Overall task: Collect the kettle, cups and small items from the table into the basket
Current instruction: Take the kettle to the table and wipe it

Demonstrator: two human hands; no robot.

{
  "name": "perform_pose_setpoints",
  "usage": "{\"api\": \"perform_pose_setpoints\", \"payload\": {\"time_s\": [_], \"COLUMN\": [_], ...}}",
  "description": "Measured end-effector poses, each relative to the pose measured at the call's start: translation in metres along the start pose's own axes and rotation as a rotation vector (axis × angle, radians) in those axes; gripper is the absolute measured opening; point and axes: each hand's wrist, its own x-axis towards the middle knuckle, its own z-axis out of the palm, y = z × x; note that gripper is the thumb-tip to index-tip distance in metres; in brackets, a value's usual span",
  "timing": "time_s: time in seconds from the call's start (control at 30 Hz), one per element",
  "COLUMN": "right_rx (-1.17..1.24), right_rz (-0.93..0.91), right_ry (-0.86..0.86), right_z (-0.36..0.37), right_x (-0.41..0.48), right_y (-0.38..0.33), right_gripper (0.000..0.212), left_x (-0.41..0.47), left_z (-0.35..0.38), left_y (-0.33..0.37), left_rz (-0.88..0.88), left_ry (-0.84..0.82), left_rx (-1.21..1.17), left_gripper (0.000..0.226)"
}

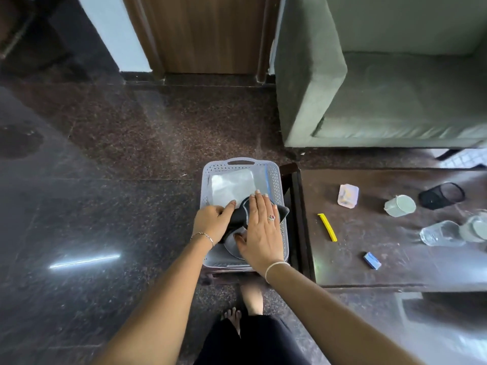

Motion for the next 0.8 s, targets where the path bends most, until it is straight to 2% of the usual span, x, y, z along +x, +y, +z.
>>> {"api": "perform_pose_setpoints", "payload": {"time_s": [0.17,0.47,0.63,0.73,0.8], "right_rx": [0.072,0.063,0.067,0.062,0.058], "right_rz": [0.072,0.171,0.163,0.141,0.108], "right_ry": [0.083,0.234,0.349,0.424,0.447], "right_z": [-0.019,-0.059,-0.093,-0.115,-0.129], "right_x": [-0.008,-0.036,-0.059,-0.072,-0.081], "right_y": [0.014,0.038,0.059,0.078,0.096], "right_gripper": [0.084,0.094,0.094,0.092,0.090], "left_x": [-0.015,-0.038,-0.058,-0.073,-0.083], "left_z": [0.009,0.004,0.009,0.021,0.030], "left_y": [0.035,0.088,0.129,0.152,0.168], "left_rz": [0.133,0.329,0.400,0.438,0.431], "left_ry": [0.057,0.057,0.066,0.108,0.129], "left_rx": [0.045,0.020,-0.065,-0.093,-0.131], "left_gripper": [0.067,0.065,0.065,0.055,0.058]}}
